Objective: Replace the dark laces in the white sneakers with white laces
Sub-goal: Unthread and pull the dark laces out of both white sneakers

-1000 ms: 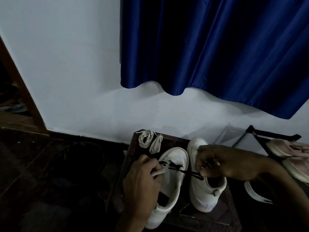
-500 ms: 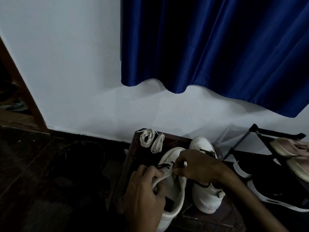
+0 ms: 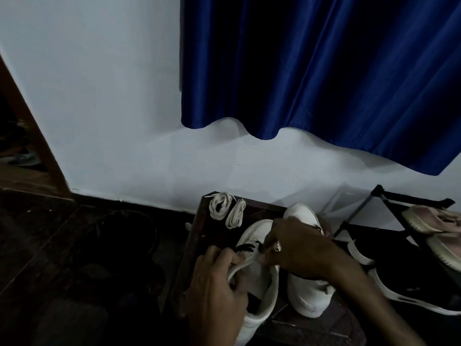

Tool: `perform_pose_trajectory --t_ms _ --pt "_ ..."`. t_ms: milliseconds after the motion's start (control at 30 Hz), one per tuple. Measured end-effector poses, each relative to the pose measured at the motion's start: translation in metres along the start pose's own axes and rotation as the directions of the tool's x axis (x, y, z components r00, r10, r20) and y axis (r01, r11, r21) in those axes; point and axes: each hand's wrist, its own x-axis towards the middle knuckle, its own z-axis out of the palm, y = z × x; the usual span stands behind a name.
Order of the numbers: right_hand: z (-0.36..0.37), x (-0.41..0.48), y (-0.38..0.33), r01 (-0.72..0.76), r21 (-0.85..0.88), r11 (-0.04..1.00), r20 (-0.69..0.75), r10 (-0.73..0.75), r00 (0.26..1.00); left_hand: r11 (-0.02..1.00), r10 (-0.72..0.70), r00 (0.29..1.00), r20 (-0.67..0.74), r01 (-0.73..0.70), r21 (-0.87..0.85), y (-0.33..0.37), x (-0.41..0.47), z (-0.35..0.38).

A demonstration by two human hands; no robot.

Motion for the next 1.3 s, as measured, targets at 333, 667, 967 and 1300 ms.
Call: perform_pose_trajectory --t_ms 333,667,967,1300 --pt "-0.043 -0.044 0.028 0.061 0.098 0.993 0.094 -0.070 0.993 1.000 0.006 1.000 0.021 -0.006 0.011 -0.003 -0.001 0.001" --pt "-0.007 0.000 -0.007 -0.069 -0.034 0.997 0.087 0.072 0.994 1.000 -0.004 1.000 0.002 0.004 -0.023 -0.002 -0.001 0.003" --pt "-0.029 -0.038 0.006 0.142 0.069 0.988 0.109 -0.149 0.983 0.999 -0.022 1.000 -0.001 0.022 -0.049 0.000 -0.001 0.000" --pt "-0.027 -0.020 -0.013 -0.042 -0.113 0.993 0.053 0.049 0.997 0.999 -0.015 1.000 -0.005 0.014 -0.043 -0.001 -0.002 0.000"
